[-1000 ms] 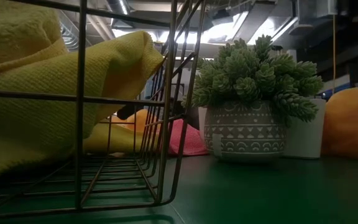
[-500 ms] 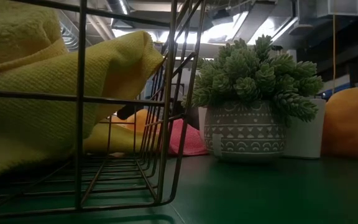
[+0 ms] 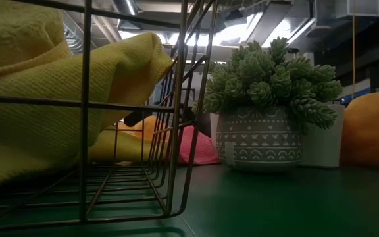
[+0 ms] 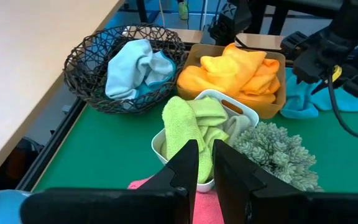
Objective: Sort microfiber towel by color & place in baskets
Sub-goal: Put the blue towel into the black basket
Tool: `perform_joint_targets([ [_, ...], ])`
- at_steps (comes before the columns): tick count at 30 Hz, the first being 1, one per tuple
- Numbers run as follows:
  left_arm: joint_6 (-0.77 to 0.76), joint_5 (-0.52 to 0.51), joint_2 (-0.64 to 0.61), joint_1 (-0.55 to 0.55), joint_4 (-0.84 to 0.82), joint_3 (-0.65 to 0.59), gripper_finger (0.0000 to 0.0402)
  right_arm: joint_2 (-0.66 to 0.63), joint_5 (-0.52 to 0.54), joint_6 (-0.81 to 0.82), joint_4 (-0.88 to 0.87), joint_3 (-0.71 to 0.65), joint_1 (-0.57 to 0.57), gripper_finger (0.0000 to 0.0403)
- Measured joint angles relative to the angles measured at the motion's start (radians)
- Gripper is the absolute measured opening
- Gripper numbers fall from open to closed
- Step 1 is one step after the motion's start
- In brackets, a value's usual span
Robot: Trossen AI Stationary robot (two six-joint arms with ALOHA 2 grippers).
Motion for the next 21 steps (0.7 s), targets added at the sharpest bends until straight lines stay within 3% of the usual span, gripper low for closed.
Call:
perform_joint_targets([
  [14,0.006,0.0,0.0,0.0,0.0,0.0,0.0045,0.131,-0.046,-0.005,0.016,0.0,0.0,0.018],
  [17,0.007,0.0,0.0,0.0,0.0,0.0,0.0045,0.142,-0.061,-0.01,0.052,0.0,0.0,0.0158],
  [21,0.007,0.0,0.0,0.0,0.0,0.0,0.0045,0.143,-0.079,-0.054,0.102,0.0,0.0,0.0095],
])
